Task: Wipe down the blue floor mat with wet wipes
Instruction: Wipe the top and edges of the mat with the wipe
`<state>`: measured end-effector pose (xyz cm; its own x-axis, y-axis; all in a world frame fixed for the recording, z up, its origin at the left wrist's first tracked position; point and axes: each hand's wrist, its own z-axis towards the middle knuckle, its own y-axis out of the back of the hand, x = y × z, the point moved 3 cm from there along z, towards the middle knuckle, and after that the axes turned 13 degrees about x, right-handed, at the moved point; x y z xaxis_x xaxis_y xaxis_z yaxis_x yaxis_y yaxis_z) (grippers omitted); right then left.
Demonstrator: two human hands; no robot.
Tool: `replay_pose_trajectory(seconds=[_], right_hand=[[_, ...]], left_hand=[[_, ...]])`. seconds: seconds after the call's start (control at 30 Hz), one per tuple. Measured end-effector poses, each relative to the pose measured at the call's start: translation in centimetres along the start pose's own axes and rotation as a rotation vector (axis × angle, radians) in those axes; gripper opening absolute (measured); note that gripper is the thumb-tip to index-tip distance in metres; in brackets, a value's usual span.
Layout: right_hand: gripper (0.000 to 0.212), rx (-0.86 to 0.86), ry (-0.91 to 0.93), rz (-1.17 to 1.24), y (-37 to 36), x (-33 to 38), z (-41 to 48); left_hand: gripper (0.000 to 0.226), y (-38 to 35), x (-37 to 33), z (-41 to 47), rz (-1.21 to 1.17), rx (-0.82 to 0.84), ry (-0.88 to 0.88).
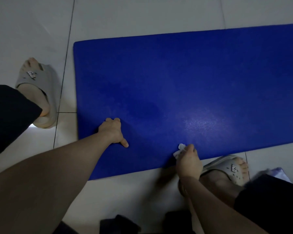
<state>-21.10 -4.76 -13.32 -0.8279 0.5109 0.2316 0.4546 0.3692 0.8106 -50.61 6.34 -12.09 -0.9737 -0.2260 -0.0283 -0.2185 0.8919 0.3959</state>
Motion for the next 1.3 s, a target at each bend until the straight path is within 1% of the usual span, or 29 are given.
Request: replay_pose_trajectory(seconds=[0.03,0.07,0.17,0.23,0.3,0.37,0.4,0.47,0.53,0.63,0.73,0.8,0.83,0.9,0.97,1.03,1.13,1.23,1.27,1.3], right_hand=[[0.020,0.016,0.017,-0.001,-0.4,0.5,-0.6],[0.021,0.056,0.073,0.006,-1.2,1.4,-1.3],[0.016,0.262,0.332,-0.035,-4.2,6.2,-4.2],[0.019,0.335,0.499,-0.104,-5.6,9.2,-5.6],[0.020,0.338,0.580,-0.161,-5.9,10.8,-5.6],[0.018,0.275,0.633,-0.197,-5.4,11.0,-4.3],[0.018,0.235,0.630,-0.194,-4.9,10.6,-3.3],[0.020,0.176,0.524,-0.177,-3.3,9.3,-0.8],[0.021,0.120,0.368,-0.158,-1.1,7.7,2.2],[0.016,0.057,0.139,-0.098,2.7,4.4,6.2],[0.021,0.004,-0.082,-0.005,6.4,0.8,8.8],[0.023,-0.030,-0.158,0.036,7.3,-0.1,9.6],[0.023,-0.050,-0.155,0.041,6.8,0.3,9.6],[0.024,-0.069,-0.058,0.045,4.7,2.4,8.7],[0.026,-0.049,0.110,0.033,1.5,5.6,6.9],[0.022,-0.025,0.253,0.021,-1.0,8.8,4.8],[0.019,0.066,0.444,-0.074,-3.7,12.3,2.3],[0.013,0.147,0.603,-0.180,-4.3,13.6,1.3],[0.013,0.151,0.628,-0.207,-3.9,13.4,1.6],[0.018,0.151,0.633,-0.241,-3.3,12.9,2.1]], left_hand=[[0.123,0.0,0.0,0.0,0.002,-0.002,0.001],[0.123,0.0,0.0,0.0,0.002,-0.004,0.002],[0.121,-0.1,0.0,0.0,0.010,-0.011,0.008],[0.120,-0.2,0.1,0.2,0.019,-0.017,0.011],[0.119,-0.3,0.1,0.3,0.020,-0.021,0.013],[0.118,-0.2,0.3,0.6,0.025,-0.030,0.017],[0.118,-0.1,0.3,0.6,0.027,-0.028,0.017],[0.119,-0.2,0.2,0.6,0.029,-0.019,0.011],[0.117,-0.3,0.1,0.6,0.019,-0.012,0.009],[0.115,-0.2,0.2,0.5,0.015,-0.012,0.016],[0.114,-0.3,0.2,0.6,0.016,-0.015,0.012],[0.114,-0.4,0.1,0.6,0.012,-0.021,0.010],[0.113,-0.4,0.1,0.6,0.008,-0.022,0.012],[0.114,-0.4,0.1,0.6,-0.002,-0.018,0.006],[0.115,-0.4,0.0,0.6,-0.006,-0.014,0.000],[0.114,-0.4,0.0,0.6,-0.012,-0.013,0.001],[0.112,-0.3,0.1,0.6,-0.004,-0.014,0.010],[0.112,-0.4,0.1,0.7,0.004,-0.012,0.019],[0.112,-0.4,0.1,0.7,0.004,-0.013,0.020],[0.112,-0.4,0.1,0.7,0.004,-0.016,0.017]])
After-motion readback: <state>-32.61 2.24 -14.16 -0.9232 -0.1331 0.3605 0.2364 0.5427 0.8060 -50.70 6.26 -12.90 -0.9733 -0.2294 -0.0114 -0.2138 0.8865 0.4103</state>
